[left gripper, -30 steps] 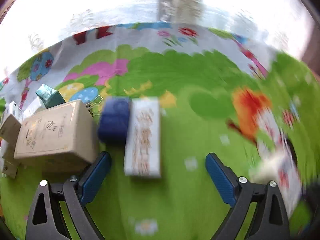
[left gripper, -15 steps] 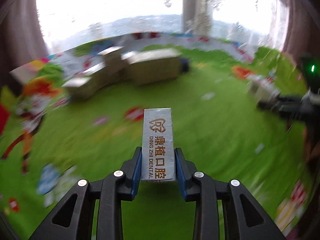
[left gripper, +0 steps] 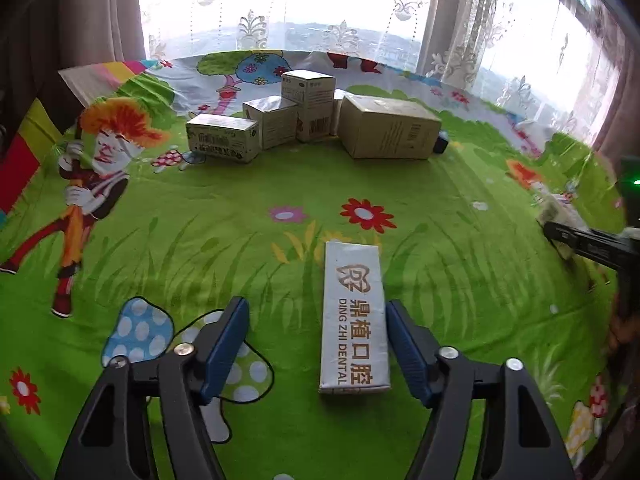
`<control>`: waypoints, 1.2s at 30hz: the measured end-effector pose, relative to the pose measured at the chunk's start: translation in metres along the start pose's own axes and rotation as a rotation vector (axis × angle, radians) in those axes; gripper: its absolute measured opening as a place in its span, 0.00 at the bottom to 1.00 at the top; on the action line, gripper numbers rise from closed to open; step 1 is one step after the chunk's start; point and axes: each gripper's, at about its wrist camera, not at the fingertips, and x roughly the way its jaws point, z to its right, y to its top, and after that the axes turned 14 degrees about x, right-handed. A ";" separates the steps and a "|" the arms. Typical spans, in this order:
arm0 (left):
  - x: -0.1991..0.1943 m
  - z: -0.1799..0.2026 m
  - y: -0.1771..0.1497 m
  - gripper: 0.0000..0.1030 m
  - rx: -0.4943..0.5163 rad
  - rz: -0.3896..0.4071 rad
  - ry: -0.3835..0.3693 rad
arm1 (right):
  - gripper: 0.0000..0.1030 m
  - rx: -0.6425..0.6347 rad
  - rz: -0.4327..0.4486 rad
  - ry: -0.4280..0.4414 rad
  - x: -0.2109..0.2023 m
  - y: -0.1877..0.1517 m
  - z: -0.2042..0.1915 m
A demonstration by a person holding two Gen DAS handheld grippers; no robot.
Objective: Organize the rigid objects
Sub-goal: 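Carry the medicine box and the DING ZHI DENTAL box to the storage box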
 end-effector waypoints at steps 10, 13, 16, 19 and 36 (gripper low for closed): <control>-0.004 -0.014 -0.008 0.30 -0.075 0.035 -0.004 | 0.43 -0.202 0.000 0.118 -0.034 -0.085 -0.103; -0.005 -0.016 -0.009 0.30 -0.086 0.041 -0.015 | 0.43 -0.206 0.004 0.110 -0.035 -0.090 -0.108; -0.005 -0.015 -0.008 0.30 -0.079 0.038 -0.007 | 0.44 -0.198 0.000 0.118 -0.034 -0.088 -0.105; -0.005 -0.014 -0.008 0.31 -0.074 0.037 -0.001 | 0.43 -0.212 0.005 0.104 -0.032 -0.088 -0.110; -0.087 -0.012 -0.066 0.31 -0.112 0.095 -0.011 | 0.43 -0.141 -0.043 0.170 -0.051 -0.104 -0.112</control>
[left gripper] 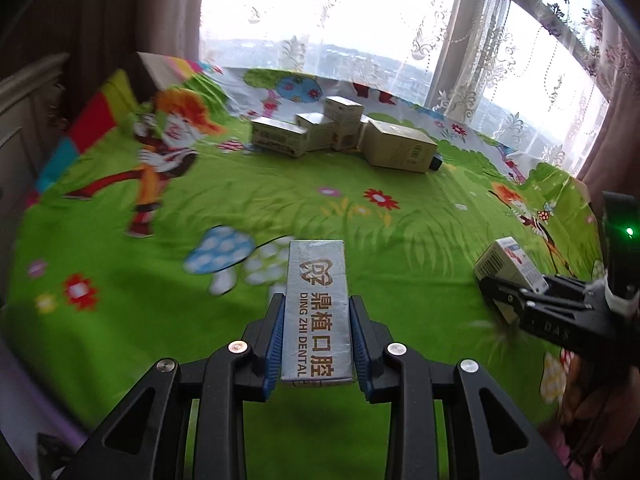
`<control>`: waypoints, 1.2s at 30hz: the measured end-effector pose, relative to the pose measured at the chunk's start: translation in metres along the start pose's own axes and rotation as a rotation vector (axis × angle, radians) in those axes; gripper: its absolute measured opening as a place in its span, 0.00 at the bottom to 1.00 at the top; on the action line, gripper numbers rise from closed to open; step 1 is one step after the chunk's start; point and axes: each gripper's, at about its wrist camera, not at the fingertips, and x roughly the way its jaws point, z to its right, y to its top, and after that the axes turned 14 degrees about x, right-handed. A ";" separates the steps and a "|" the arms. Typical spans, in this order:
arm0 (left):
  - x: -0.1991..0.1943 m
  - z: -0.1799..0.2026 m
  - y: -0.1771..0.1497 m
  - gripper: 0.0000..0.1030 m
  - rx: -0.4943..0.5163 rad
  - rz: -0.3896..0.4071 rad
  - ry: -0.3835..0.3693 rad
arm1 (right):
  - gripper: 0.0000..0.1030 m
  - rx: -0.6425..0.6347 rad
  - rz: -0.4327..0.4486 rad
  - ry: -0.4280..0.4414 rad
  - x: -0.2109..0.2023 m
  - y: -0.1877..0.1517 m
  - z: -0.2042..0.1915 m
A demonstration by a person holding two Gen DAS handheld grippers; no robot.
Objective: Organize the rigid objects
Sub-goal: 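Carry the medicine box and the DING ZHI DENTAL box to the storage box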
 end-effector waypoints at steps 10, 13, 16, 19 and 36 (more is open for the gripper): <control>-0.057 -0.035 -0.037 0.31 -0.100 0.022 0.046 | 0.43 -0.119 -0.007 0.051 -0.015 -0.019 -0.048; -0.072 -0.044 -0.044 0.31 -0.125 0.044 0.050 | 0.43 -0.154 -0.010 0.065 -0.020 -0.024 -0.064; -0.084 -0.054 -0.050 0.31 -0.149 0.054 0.060 | 0.43 -0.200 -0.011 0.077 -0.023 -0.031 -0.082; -0.097 -0.063 -0.058 0.31 -0.168 0.066 0.082 | 0.43 -0.249 -0.011 0.094 -0.027 -0.038 -0.099; -0.144 -0.109 -0.098 0.31 -0.271 0.045 0.200 | 0.43 -0.439 -0.024 0.221 -0.050 -0.050 -0.185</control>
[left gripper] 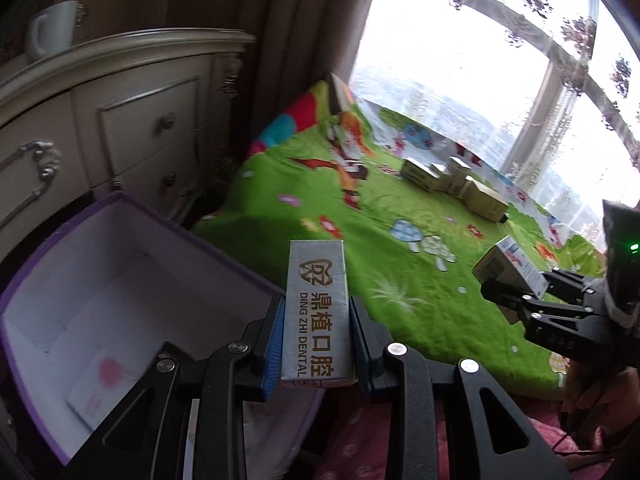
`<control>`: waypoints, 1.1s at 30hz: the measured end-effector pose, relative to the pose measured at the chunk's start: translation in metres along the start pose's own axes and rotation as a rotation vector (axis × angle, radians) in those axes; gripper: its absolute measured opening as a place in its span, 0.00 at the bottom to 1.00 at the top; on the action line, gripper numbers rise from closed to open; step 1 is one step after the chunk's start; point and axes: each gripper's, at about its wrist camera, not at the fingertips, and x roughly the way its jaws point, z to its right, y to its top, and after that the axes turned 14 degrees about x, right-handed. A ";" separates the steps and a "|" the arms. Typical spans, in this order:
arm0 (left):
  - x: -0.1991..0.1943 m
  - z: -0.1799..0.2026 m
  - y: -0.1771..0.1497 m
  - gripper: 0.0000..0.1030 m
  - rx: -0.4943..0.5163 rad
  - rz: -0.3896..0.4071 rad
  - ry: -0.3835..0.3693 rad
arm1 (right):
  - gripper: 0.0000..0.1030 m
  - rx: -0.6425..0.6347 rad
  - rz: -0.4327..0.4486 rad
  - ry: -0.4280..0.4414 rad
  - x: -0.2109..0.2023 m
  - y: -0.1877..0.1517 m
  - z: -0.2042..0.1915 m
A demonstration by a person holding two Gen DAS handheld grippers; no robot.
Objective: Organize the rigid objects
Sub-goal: 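Carry the medicine box and the DING ZHI DENTAL box to the storage box, then open the left tool over the storage box while the right tool releases the medicine box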
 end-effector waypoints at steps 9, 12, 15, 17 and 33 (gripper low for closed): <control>-0.028 -0.070 -0.024 0.31 -0.109 -0.033 0.199 | 0.43 -0.269 -0.068 0.224 0.007 -0.001 -0.114; -0.032 -0.093 -0.035 0.31 -0.150 -0.062 0.255 | 0.43 -0.344 -0.097 0.271 0.012 -0.011 -0.145; -0.034 -0.111 -0.042 0.31 -0.176 -0.079 0.309 | 0.43 -0.414 -0.134 0.316 0.021 -0.018 -0.173; -0.036 -0.121 -0.045 0.31 -0.195 -0.085 0.347 | 0.43 -0.450 -0.146 0.325 0.025 -0.022 -0.187; -0.001 -0.024 0.034 0.94 -0.013 0.020 0.225 | 0.87 -0.022 0.024 0.201 0.021 0.029 -0.026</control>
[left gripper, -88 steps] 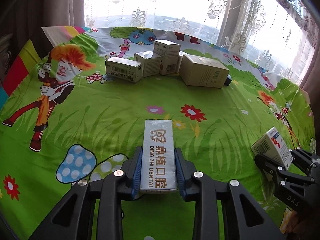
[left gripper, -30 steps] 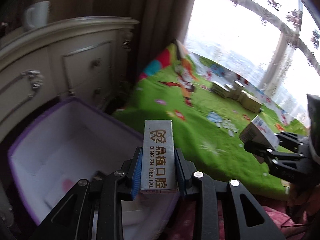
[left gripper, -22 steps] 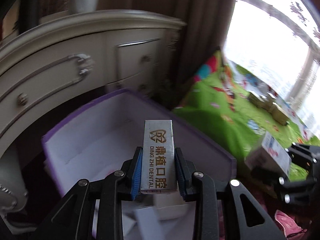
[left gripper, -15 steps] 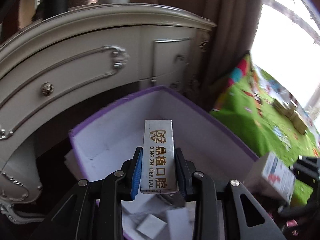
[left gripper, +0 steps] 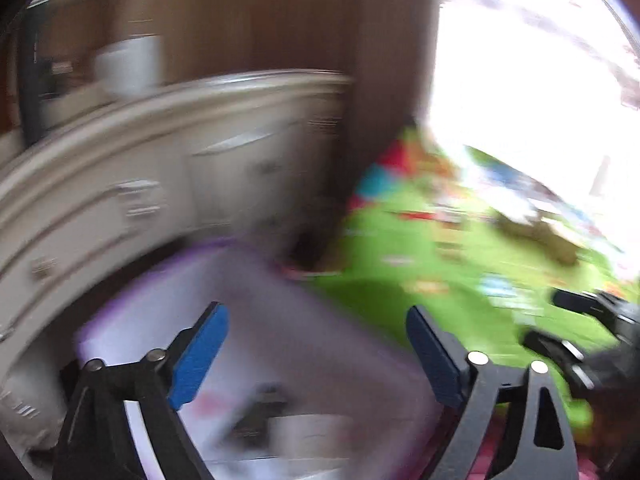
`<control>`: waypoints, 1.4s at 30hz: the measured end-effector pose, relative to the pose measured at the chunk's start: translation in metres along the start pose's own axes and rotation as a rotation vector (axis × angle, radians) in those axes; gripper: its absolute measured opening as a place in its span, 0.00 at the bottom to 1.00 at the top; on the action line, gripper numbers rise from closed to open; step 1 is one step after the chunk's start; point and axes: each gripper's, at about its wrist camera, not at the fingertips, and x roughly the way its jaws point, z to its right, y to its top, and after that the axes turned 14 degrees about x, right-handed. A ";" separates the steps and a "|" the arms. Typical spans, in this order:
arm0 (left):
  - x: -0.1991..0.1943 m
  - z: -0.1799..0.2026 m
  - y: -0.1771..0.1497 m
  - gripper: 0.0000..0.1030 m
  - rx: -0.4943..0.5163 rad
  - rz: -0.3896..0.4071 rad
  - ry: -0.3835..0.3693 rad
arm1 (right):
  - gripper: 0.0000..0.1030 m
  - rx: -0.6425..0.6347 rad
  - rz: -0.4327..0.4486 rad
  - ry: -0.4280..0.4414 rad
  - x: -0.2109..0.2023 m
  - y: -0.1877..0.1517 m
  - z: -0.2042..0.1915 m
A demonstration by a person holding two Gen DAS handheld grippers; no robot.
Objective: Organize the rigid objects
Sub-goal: 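Open the left tool over the storage box while the right tool releases the medicine box, then grasp the blue block with the right tool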
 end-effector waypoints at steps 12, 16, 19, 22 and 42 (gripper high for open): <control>0.142 0.240 0.066 0.95 0.282 -0.087 -0.416 | 0.87 0.534 0.039 -0.489 -0.037 0.013 0.313; 0.164 0.269 0.063 0.95 0.283 -0.127 -0.420 | 0.87 0.659 0.072 -0.475 -0.029 0.042 0.374; 0.165 0.272 0.064 0.96 0.309 -0.119 -0.422 | 0.87 0.718 0.082 -0.463 -0.011 0.067 0.406; 0.167 0.270 0.063 0.98 0.296 -0.118 -0.455 | 0.89 0.753 0.059 -0.462 0.014 0.087 0.422; 0.229 0.363 0.124 1.00 0.573 -0.193 -0.428 | 0.30 0.393 0.043 -0.552 -0.045 -0.008 0.336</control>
